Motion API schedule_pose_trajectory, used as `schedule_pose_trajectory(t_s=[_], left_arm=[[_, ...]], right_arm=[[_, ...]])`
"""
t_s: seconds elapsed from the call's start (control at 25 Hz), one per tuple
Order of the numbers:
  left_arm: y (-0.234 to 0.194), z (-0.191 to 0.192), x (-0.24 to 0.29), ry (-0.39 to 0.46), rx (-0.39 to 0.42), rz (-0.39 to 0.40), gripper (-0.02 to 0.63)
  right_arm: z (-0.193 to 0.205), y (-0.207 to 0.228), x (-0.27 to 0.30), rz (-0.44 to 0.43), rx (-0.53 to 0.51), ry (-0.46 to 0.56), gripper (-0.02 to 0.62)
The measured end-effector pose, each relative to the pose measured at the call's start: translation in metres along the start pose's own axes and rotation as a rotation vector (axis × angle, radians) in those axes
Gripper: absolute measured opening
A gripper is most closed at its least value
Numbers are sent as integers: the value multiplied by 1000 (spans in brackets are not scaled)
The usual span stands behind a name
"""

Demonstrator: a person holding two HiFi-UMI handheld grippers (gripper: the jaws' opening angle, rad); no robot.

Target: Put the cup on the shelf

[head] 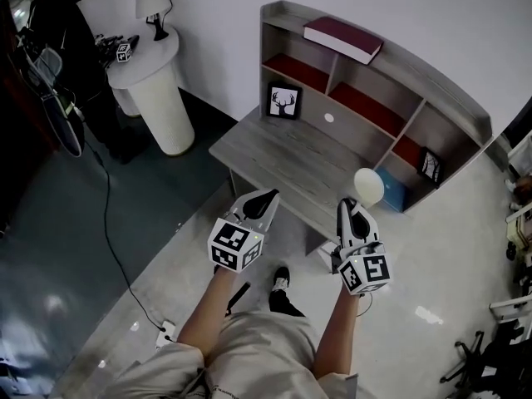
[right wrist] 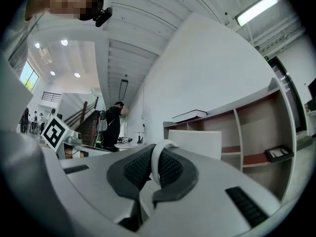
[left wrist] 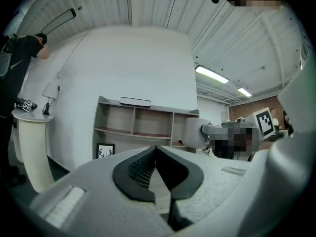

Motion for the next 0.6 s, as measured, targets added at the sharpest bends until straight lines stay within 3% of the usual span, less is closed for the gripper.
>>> schedule_pose_trajectory(t_s=[0.28,0.48,0.6], left_arm=[[9,-25,72,-27,101,59,11],[22,-40,110,-20,114,75,11],[28,-45,126,-4,76,53,11]], right_arm=[[-4,49,26,4,-37,-8,15],[-1,76,41,12,-25,-9,15],[1,91,52,0,-26,-10,15]])
Point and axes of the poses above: the fingertips, and each gripper's own axes: x forward along the fingers, y to its right, z out of its underside, the point moved 2 cm from there along -x, backward along the fingers, and after that the axes turned 10 degrees about -z, right-handed, at the moved point
